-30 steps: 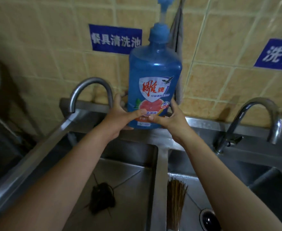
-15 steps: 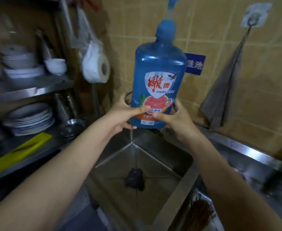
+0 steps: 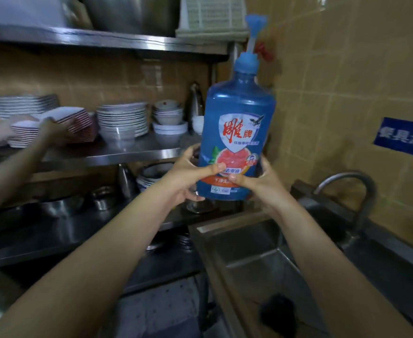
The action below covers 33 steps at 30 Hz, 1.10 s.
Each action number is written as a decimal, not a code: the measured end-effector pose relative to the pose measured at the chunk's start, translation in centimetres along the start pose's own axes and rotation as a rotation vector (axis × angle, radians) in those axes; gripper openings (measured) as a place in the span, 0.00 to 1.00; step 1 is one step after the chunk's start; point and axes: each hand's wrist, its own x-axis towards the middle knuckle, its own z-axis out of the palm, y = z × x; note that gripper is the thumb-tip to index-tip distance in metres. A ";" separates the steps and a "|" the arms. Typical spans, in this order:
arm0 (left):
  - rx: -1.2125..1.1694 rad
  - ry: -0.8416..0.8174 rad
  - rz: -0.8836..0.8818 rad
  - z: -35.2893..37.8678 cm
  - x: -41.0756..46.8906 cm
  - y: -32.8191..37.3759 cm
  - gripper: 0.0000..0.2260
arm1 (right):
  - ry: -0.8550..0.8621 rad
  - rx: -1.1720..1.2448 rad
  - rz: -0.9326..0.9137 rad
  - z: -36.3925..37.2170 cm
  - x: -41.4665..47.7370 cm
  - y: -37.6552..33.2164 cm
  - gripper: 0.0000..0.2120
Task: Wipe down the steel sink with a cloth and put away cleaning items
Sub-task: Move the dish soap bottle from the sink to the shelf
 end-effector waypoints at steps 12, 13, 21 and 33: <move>-0.038 0.091 -0.025 -8.2 8.7 -0.7 0.32 | -0.073 0.025 0.070 6.0 11.4 4.0 0.39; -0.039 0.095 -0.027 -8.6 9.4 -0.8 0.32 | -0.071 0.032 0.082 6.3 12.1 4.3 0.40; -0.017 0.099 -0.049 -11.0 16.5 -2.1 0.39 | -0.108 -0.040 0.127 6.7 19.8 7.2 0.37; -0.004 0.143 -0.065 -12.8 31.4 -4.2 0.44 | -0.209 -0.006 0.157 4.5 34.7 13.2 0.40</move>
